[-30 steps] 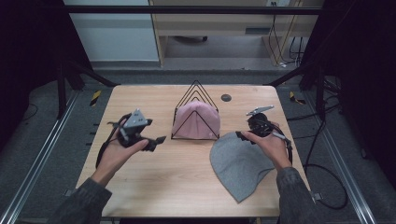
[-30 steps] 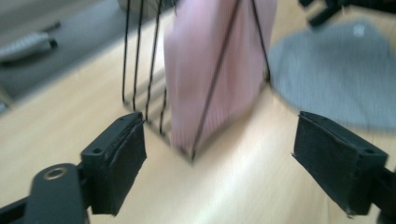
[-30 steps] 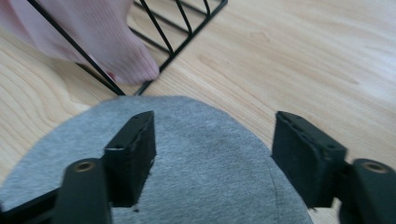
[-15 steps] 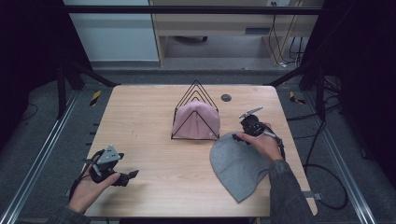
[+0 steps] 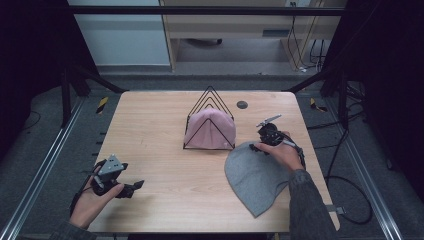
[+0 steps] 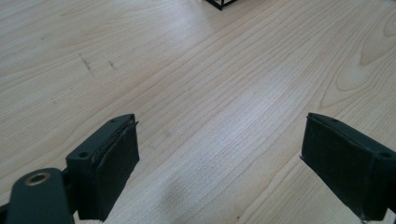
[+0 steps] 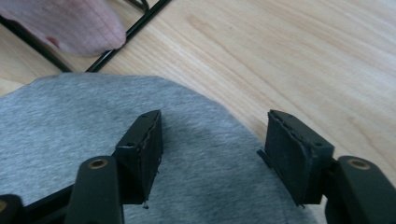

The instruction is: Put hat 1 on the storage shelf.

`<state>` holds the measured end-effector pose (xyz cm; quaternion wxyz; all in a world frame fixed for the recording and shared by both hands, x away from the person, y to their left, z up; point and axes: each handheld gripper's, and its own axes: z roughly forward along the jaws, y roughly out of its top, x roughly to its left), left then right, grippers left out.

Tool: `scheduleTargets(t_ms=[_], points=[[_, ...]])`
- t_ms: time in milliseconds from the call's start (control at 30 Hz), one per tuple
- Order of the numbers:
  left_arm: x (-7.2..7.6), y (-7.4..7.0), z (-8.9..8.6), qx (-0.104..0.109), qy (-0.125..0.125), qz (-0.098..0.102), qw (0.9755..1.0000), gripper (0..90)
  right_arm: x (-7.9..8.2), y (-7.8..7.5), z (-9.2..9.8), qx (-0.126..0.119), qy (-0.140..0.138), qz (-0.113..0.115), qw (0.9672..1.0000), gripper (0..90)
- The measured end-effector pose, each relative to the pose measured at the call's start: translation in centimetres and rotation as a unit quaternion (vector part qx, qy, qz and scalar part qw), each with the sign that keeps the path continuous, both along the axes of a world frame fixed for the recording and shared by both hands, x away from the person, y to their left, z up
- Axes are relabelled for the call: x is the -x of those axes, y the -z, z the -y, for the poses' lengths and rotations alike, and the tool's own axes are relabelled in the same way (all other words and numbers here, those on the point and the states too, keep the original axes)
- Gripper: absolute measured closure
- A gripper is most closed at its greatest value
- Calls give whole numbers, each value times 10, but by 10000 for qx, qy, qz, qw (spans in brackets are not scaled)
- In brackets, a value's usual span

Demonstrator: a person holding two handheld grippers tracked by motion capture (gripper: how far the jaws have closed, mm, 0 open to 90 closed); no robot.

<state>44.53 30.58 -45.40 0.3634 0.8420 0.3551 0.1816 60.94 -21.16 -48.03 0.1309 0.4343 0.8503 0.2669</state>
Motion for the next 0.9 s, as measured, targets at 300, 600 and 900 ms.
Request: scheduleTargets(t_ms=[300, 600, 900], points=[[-1, 2, 0, -66, 15, -40, 10000, 108, -4, 3, -4, 90, -64, -114, 9999, 350], [-2, 4, 1, -165, -13, -82, 9998, 109, 5, -2, -1, 134, -372, -168, 9991, 722], [-5, 8, 1, -210, -68, -190, 9996, 86, 36, -25, -2, -225, -630, 155, 9976, 852]])
